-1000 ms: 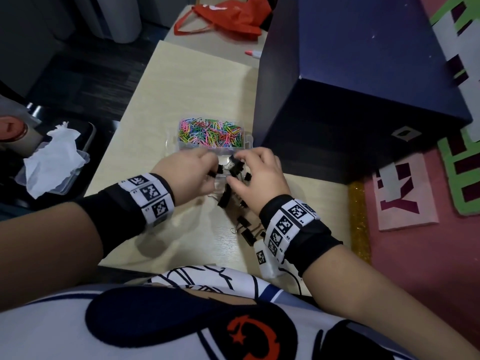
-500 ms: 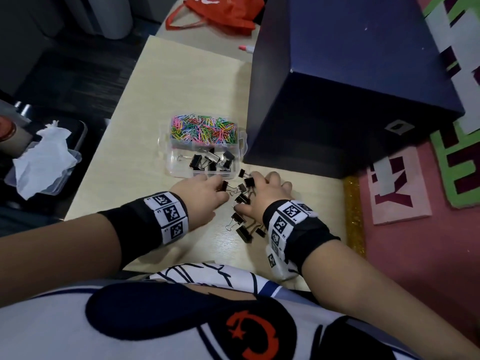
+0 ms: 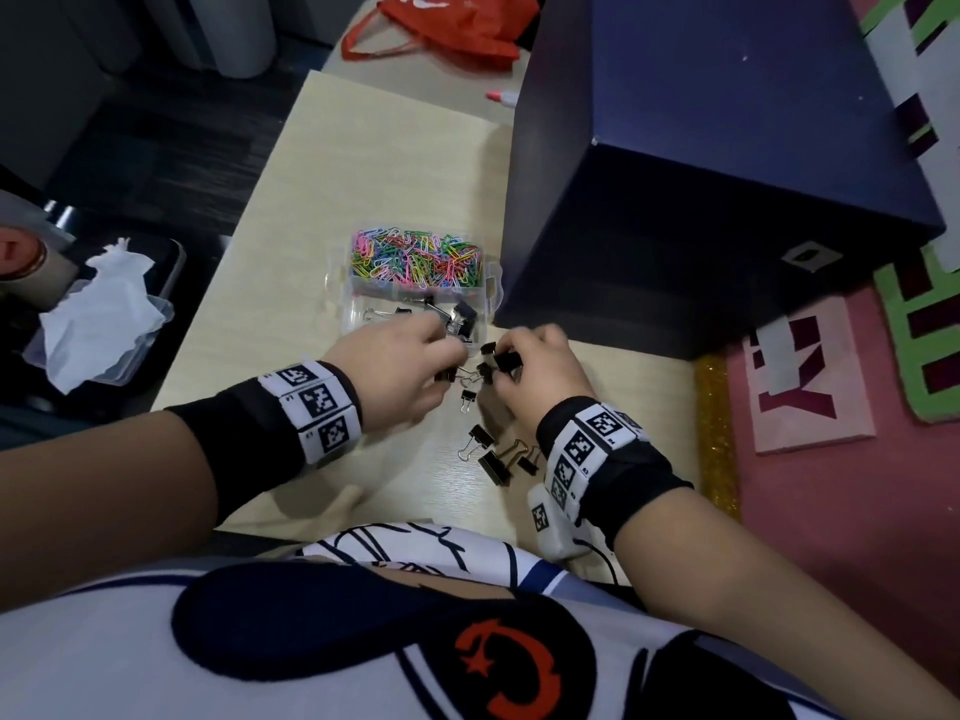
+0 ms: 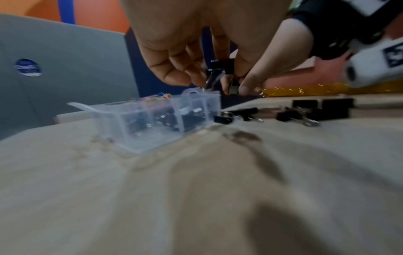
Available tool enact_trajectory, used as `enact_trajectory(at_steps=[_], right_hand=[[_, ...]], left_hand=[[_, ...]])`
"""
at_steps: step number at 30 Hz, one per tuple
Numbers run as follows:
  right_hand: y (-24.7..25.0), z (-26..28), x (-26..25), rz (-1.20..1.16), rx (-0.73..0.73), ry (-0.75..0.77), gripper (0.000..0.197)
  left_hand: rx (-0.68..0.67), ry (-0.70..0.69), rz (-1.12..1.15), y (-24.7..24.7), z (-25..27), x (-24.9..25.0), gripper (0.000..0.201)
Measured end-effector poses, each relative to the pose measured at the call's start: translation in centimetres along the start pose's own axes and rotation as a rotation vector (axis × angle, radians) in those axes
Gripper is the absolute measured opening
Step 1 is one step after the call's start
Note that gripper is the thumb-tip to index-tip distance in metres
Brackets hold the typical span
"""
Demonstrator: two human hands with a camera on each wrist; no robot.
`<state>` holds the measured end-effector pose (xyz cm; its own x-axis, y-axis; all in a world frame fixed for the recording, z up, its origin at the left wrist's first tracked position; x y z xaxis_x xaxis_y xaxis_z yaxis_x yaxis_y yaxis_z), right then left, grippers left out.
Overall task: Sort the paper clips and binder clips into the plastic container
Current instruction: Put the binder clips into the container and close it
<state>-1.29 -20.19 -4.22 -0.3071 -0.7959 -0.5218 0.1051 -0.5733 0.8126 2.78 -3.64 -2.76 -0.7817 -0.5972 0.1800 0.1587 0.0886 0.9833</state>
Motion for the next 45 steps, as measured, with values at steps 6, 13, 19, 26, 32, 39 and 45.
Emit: enact_trajectory(at_steps=[6, 13, 19, 26, 32, 39, 45], right_hand=[[1.8, -0.7, -4.8, -0.158, 0.175, 0.271, 0.039], [1.1, -0.9, -3.3, 0.265, -0.009, 0.178, 0.025], [-1.8, 1.1, -0.3, 0.356, -0.284, 0.156, 0.046], [-1.8, 1.7, 0.6, 0.308, -0.186, 0.124, 0.023], [-1.5, 1.8, 0.9, 0.205, -0.181, 0.068, 0.022], [-0.9, 1.3, -0.1, 0.136, -0.165, 0.027, 0.018], [1.1, 0.1, -3.6, -0.019, 0.014, 0.111, 0.018]], left_hand=[[0.187, 0.275, 0.093, 2.5, -0.4, -4.1, 0.045], [-0.018, 0.180, 0.026, 0.8, 0.6, -1.8, 0.030], [-0.240, -0.005, -0.127, -3.2, 0.5, 1.2, 0.048], [-0.313, 0.105, -0.194, -3.9, -0.3, 0.6, 0.033], [-0.274, 0.156, -0.173, -3.4, 0.3, -0.2, 0.024], [-0.299, 0.206, -0.112, -3.5, 0.7, -0.6, 0.018], [-0.256, 0.173, -0.102, -2.0, 1.1, -1.2, 0.026]])
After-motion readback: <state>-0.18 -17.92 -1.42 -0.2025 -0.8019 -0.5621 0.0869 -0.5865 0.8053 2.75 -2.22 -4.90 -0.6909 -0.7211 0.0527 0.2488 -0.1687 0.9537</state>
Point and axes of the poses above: each hand's wrist, its own z-axis away from the middle knuckle, its own y-axis out of the back of the hand, x = y × z, the point moved 4 cm from there along -z, towards the middle knuckle, and after that the axes turned 5 degrees about -z, right-handed, at the moved point
